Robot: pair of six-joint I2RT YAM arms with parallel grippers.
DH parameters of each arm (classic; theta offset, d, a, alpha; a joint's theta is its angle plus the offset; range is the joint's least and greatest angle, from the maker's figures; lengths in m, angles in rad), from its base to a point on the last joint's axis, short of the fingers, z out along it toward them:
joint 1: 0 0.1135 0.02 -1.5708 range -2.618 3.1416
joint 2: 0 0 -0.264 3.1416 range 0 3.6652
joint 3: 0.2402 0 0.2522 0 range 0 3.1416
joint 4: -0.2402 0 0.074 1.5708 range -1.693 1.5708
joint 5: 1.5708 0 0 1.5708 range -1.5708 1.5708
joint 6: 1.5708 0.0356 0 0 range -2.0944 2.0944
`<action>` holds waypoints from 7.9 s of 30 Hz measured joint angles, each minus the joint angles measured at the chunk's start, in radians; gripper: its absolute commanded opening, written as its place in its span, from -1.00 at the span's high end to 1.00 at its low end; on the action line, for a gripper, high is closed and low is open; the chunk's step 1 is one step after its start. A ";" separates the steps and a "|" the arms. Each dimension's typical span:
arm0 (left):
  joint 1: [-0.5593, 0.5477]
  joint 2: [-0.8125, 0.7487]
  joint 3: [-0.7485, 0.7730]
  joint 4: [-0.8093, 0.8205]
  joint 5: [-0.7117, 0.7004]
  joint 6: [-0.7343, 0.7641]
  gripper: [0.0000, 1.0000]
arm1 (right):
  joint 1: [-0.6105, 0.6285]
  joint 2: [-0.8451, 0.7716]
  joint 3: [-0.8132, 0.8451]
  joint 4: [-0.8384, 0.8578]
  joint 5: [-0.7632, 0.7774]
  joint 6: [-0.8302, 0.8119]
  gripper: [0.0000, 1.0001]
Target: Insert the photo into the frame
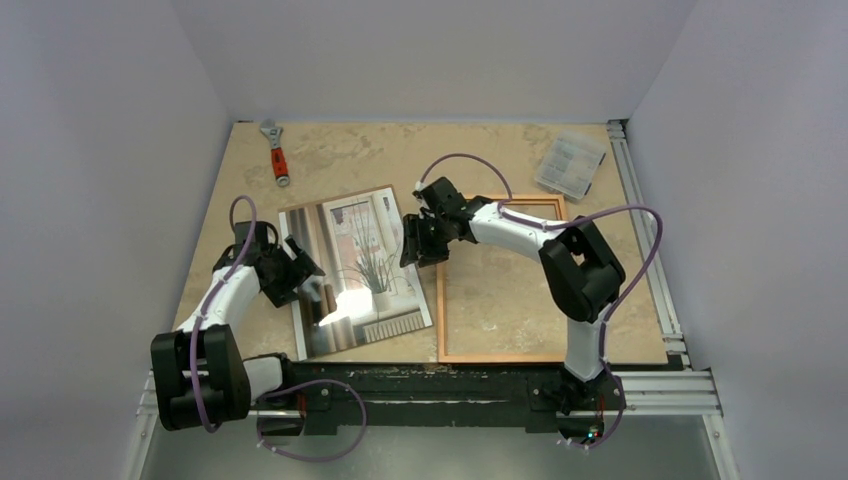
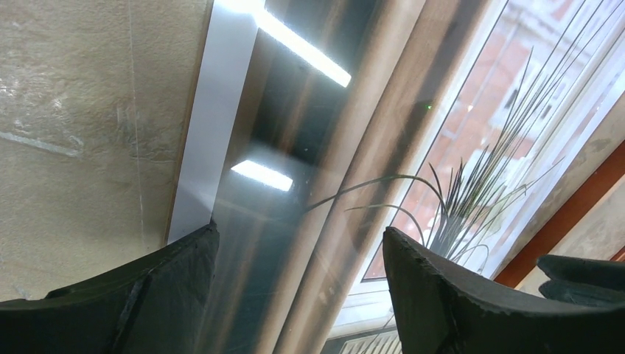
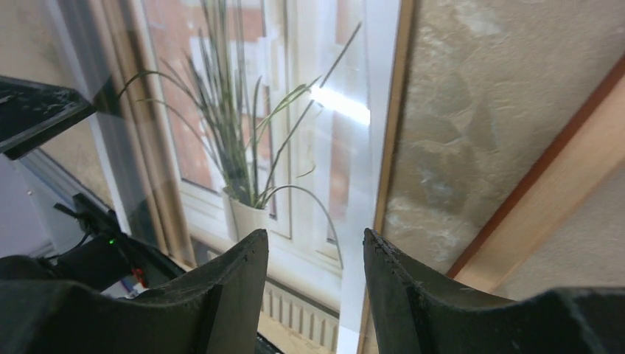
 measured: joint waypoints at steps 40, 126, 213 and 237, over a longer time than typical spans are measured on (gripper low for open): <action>-0.005 0.039 -0.001 0.076 0.054 -0.001 -0.53 | -0.002 -0.066 -0.064 -0.051 -0.039 0.013 0.04; -0.259 -0.174 0.068 -0.056 0.039 -0.056 -0.89 | -0.177 -1.078 -0.796 -0.289 0.147 0.204 -0.44; -0.694 0.108 0.196 0.026 -0.097 -0.235 -0.75 | -0.409 -0.720 0.182 -0.352 0.122 -0.116 1.00; -1.082 0.782 0.891 -0.175 -0.315 -0.257 -0.11 | -0.409 -0.835 0.309 -0.497 0.589 -0.174 1.00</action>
